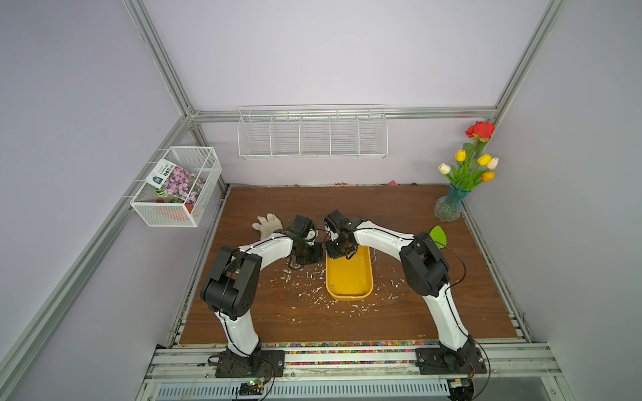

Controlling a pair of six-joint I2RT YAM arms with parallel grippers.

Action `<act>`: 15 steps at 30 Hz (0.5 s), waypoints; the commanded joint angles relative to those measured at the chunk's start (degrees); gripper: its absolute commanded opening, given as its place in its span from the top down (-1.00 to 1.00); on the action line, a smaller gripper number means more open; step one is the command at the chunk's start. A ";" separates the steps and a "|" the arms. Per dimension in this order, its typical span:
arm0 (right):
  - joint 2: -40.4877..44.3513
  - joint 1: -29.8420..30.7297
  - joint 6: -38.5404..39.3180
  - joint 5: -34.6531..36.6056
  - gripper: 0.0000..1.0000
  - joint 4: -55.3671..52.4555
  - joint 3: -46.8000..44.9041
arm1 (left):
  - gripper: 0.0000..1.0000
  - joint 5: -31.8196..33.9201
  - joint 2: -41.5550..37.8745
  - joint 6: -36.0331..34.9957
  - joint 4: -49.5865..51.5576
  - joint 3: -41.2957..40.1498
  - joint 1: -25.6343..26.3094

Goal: Take out the screws from the storage box
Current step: Pick up the screw from the storage box.

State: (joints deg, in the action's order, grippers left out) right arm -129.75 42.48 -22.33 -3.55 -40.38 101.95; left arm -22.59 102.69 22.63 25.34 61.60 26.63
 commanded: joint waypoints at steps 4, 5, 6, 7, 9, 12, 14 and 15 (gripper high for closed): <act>-4.89 0.43 3.46 5.28 0.46 -9.78 1.20 | 0.69 -0.42 0.61 -1.01 -0.12 0.11 0.22; -5.05 0.45 3.64 5.52 0.46 -10.02 1.28 | 0.69 -0.44 0.50 -0.97 -0.12 0.10 0.27; -5.20 0.48 3.77 5.81 0.47 -10.51 1.59 | 0.69 -0.31 0.43 -1.06 -0.05 0.10 0.28; -5.41 0.43 3.81 5.99 0.48 -10.91 1.80 | 0.69 -0.19 0.31 -0.92 -0.03 0.05 0.23; -5.75 0.49 4.04 6.49 0.51 -11.47 1.96 | 0.69 0.00 0.23 -1.02 0.17 0.03 0.26; -6.06 0.39 4.05 4.92 0.52 -10.51 1.68 | 0.69 0.25 0.14 -0.93 0.32 0.01 0.22; -6.48 0.34 4.05 3.63 0.57 -9.73 1.93 | 0.69 0.18 0.10 -0.96 0.25 0.03 0.20; -6.84 0.33 4.05 3.43 0.58 -9.76 2.43 | 0.69 0.01 -0.10 -0.84 0.17 0.01 0.25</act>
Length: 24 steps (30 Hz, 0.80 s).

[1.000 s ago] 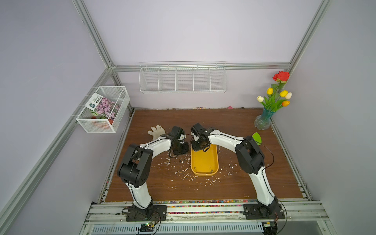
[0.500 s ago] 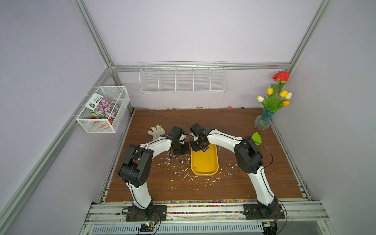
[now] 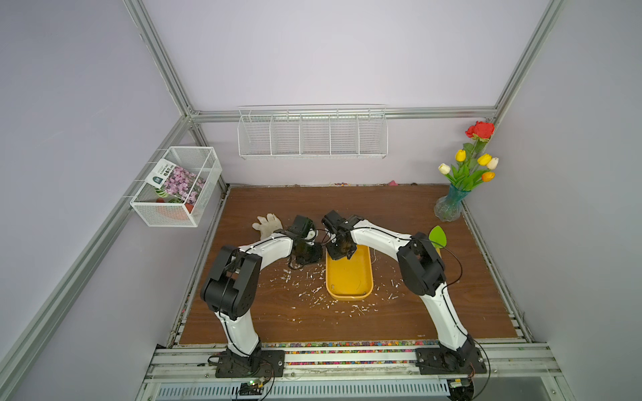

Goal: Take out the screws from the storage box
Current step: Pick up the screw from the storage box.

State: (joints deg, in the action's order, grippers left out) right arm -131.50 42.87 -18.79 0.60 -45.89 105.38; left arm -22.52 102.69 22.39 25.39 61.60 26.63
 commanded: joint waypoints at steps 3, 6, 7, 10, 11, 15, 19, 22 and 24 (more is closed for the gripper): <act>-6.11 -0.04 0.59 -0.63 0.61 -4.94 0.07 | 0.69 0.19 -0.49 -0.58 0.28 0.01 0.18; -6.77 -0.27 0.46 -0.38 0.61 -5.67 -0.27 | 0.69 0.50 -0.94 -0.55 0.54 0.03 0.23; -6.89 -0.41 0.33 -0.59 0.61 -5.79 -0.73 | 0.69 0.53 -0.98 -0.55 0.54 -0.06 0.26; -7.03 -0.63 0.41 -0.68 0.61 -5.87 -2.00 | 0.69 0.13 -1.23 -0.64 0.42 -0.33 0.24; -7.02 -0.67 0.65 -0.46 0.61 -6.16 -2.19 | 0.69 0.27 -1.33 -0.55 0.32 -0.51 0.18; -7.47 -0.75 1.11 0.04 0.59 -7.39 -2.10 | 0.69 0.95 -1.95 -0.64 0.72 -0.52 0.23; -7.84 -0.76 1.56 -1.35 0.89 -7.85 -1.75 | 0.69 2.22 -3.33 -0.16 1.23 -0.61 0.09; -7.13 -0.76 1.64 -1.65 1.00 -7.55 -2.10 | 0.69 2.62 -3.92 -0.46 2.19 -0.30 -0.09; -5.74 -0.77 1.73 -1.40 1.00 -6.88 -2.68 | 0.69 2.96 -4.40 -0.56 2.77 -0.10 -0.25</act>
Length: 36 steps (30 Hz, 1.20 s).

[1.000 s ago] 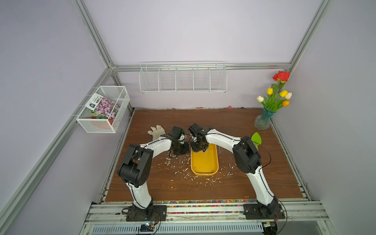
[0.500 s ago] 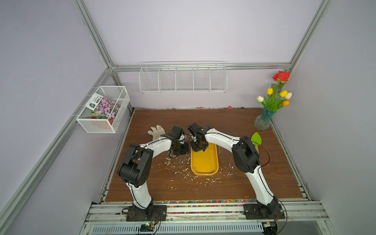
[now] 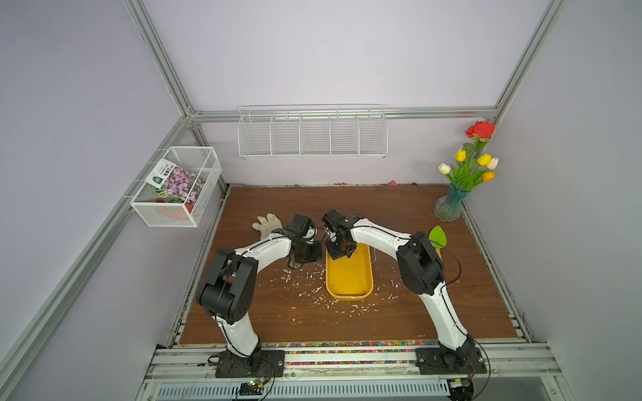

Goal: Take out the screws from the storage box
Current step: Pick up the screw from the storage box, then place the screw at the center of the board.

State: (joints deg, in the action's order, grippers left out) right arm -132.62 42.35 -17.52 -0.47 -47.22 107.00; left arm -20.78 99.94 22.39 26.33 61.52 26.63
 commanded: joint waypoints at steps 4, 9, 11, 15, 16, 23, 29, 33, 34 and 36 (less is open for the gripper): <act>0.34 -0.86 0.17 -1.32 1.00 -3.89 -5.75 | 0.68 2.01 -2.97 -0.77 3.55 0.83 -0.35; 8.97 -2.99 -1.57 -5.23 1.00 -0.28 -9.11 | 0.67 1.96 -5.22 -1.08 5.55 3.21 -0.27; 12.36 -4.08 -2.41 -7.43 1.00 0.73 -10.10 | 0.67 1.75 -6.24 -1.08 5.99 4.21 -0.27; 16.94 -4.98 -2.77 -9.28 1.00 0.27 -11.14 | 0.66 1.53 -7.34 -1.37 6.82 6.27 -0.05; 18.06 -5.15 -2.78 -9.38 1.00 0.03 -11.69 | 0.66 1.72 -7.42 -1.58 6.97 6.68 0.23; 29.05 -8.10 -3.05 -9.24 1.00 -1.84 -18.95 | 0.65 5.99 -5.21 -5.83 10.40 12.16 6.85; 39.20 -12.64 -1.48 -9.60 1.00 -2.66 -31.40 | 0.63 7.01 -0.82 -6.15 10.96 14.61 9.96; 42.74 -12.90 -2.74 -8.24 1.00 -1.55 -38.75 | 0.59 12.80 3.00 -8.86 13.82 17.41 12.83; 43.34 -12.99 -3.03 -7.62 1.00 -1.00 -40.42 | 0.59 13.45 4.09 -9.31 14.41 18.06 13.26; 43.63 -13.16 -3.15 -6.21 1.00 -0.28 -43.17 | 0.58 14.60 5.58 -9.52 14.55 18.72 14.11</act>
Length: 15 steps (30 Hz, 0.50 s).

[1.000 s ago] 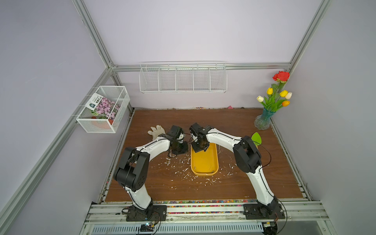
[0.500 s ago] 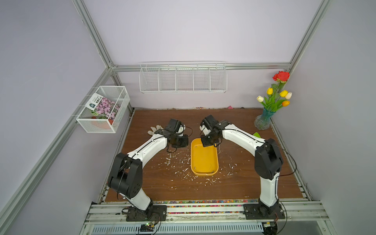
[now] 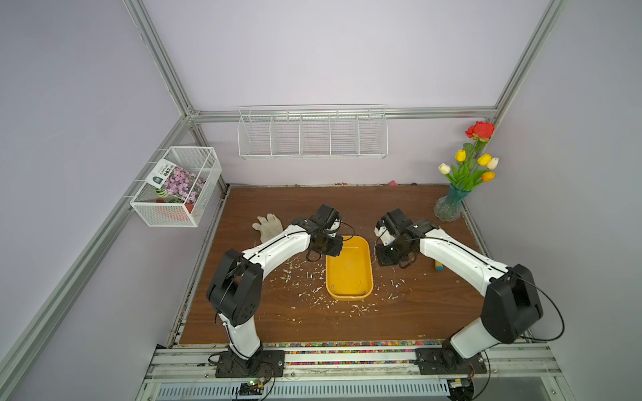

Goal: Take out the screws from the storage box
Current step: Place the screw at the center of the board.

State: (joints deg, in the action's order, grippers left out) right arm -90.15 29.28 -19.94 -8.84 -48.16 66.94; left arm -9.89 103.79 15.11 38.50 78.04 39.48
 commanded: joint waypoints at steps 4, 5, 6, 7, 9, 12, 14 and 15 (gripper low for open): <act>-1.17 -0.27 -0.45 2.95 1.00 3.11 -8.56 | 0.58 2.69 5.22 -2.44 2.67 3.63 2.33; -1.77 -0.27 -0.57 2.71 1.00 3.91 -9.55 | 0.58 2.02 5.88 -2.42 2.80 3.92 2.51; -2.51 -0.27 -0.62 2.54 1.00 4.57 -10.18 | 0.58 1.29 6.48 -2.24 3.08 4.18 2.66; -3.10 -0.07 -0.62 2.54 1.00 5.02 -10.71 | 0.58 1.01 6.93 -2.06 3.25 4.30 2.85; -3.92 0.09 -0.55 3.24 1.00 5.56 -11.12 | 0.57 2.41 7.19 -1.46 3.20 3.99 3.36; -4.59 0.84 -0.23 4.01 0.95 5.78 -11.02 | 0.51 7.82 7.28 0.46 3.73 3.79 4.01; -5.02 1.03 -0.07 4.09 0.87 5.77 -10.73 | 0.46 7.75 7.52 1.01 3.28 3.87 3.96; -5.34 1.17 -0.01 4.13 0.79 5.87 -10.62 | 0.46 7.10 7.48 1.10 2.86 3.80 3.95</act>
State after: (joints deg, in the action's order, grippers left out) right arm -94.59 29.76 -19.92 -5.78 -43.27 56.40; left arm -4.69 110.83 15.03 41.28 80.82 43.18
